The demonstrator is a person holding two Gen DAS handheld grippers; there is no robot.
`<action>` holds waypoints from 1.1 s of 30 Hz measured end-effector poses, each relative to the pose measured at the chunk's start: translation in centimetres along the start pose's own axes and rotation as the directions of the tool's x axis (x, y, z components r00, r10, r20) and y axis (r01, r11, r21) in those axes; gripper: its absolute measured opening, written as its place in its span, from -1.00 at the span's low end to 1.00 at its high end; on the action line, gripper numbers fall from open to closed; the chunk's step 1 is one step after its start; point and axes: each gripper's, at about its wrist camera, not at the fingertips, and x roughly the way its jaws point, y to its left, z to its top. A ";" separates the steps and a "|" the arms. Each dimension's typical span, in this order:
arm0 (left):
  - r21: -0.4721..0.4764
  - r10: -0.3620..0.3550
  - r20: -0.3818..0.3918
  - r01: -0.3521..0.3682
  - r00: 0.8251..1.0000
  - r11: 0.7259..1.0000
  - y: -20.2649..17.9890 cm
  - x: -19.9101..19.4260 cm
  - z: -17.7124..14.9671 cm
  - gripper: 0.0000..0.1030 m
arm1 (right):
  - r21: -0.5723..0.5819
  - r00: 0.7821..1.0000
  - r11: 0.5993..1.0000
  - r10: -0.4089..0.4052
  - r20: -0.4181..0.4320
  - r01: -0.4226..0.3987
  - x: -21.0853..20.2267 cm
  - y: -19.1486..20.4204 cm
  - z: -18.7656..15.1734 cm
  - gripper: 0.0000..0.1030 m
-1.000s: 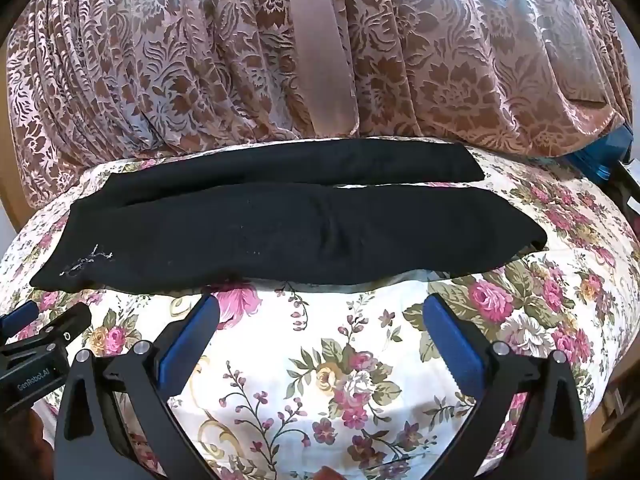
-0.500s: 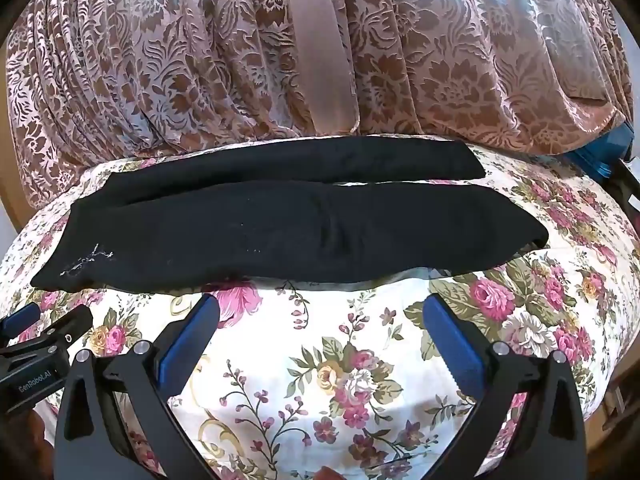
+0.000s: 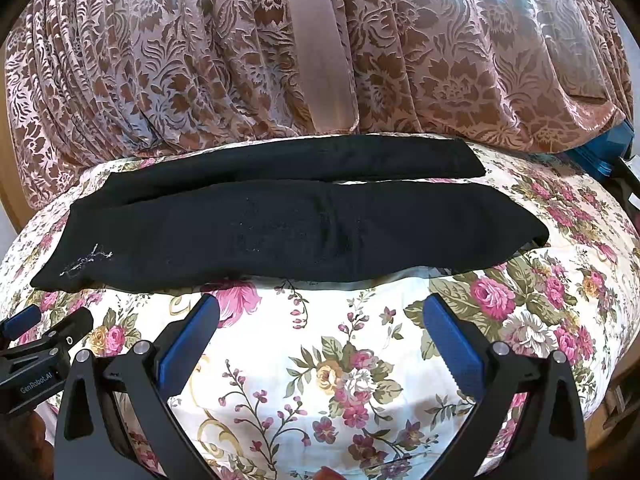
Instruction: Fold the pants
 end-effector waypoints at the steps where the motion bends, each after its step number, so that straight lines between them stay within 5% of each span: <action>1: 0.000 0.001 -0.001 -0.001 1.000 1.000 0.0 0.0 0.0 0.94 | 0.001 1.000 1.000 0.002 0.001 -0.002 0.0 0.0 0.0 0.97; 33: 0.006 -0.005 -0.015 0.005 1.000 1.000 -0.1 0.3 -0.1 0.94 | 0.009 1.000 1.000 0.006 -0.015 -0.006 0.4 0.0 -0.2 0.97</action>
